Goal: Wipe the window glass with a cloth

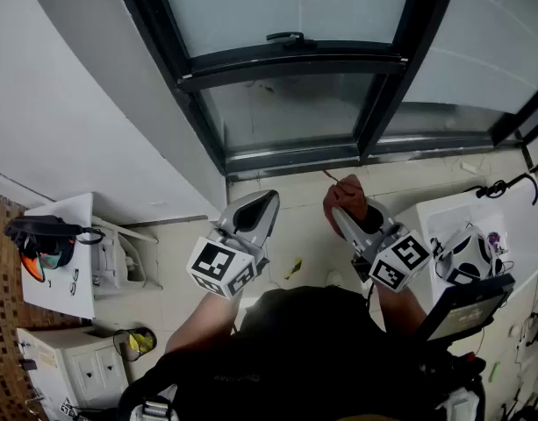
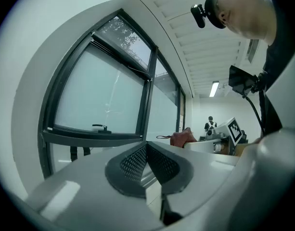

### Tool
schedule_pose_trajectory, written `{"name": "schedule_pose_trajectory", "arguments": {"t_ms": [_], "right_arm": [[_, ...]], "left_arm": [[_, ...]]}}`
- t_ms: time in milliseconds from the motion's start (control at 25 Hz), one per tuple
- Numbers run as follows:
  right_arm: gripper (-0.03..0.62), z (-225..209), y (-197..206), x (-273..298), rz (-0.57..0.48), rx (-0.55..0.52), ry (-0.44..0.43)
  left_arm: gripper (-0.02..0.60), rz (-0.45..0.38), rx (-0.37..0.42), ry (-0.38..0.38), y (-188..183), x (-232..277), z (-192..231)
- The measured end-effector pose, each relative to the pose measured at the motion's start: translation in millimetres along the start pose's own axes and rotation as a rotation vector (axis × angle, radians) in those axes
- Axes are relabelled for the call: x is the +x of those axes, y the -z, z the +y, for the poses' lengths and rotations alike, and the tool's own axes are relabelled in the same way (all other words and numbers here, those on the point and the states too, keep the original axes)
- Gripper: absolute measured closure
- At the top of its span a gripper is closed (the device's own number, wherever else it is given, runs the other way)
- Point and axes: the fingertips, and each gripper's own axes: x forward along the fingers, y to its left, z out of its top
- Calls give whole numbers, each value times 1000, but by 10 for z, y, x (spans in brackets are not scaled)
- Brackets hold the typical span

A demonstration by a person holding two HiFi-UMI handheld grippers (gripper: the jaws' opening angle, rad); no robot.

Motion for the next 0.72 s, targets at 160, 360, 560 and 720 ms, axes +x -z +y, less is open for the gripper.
{"name": "schedule_pose_trajectory", "arguments": {"t_ms": [160,360,560,720], "right_arm": [[508,43,-34,127,-2,-25,-10],[508,252,25,293,0,-25,-4],[508,384,153,483,25,-19,10],[508,186,92,536,16,-10,42]], "left_arm": [[565,-9,5,2,-13,-29,89],[565,21,-4,3,43,-252,254],[565,19,-16,28,88,-339,481],[565,30,-21,60,23,-112,514]]}}
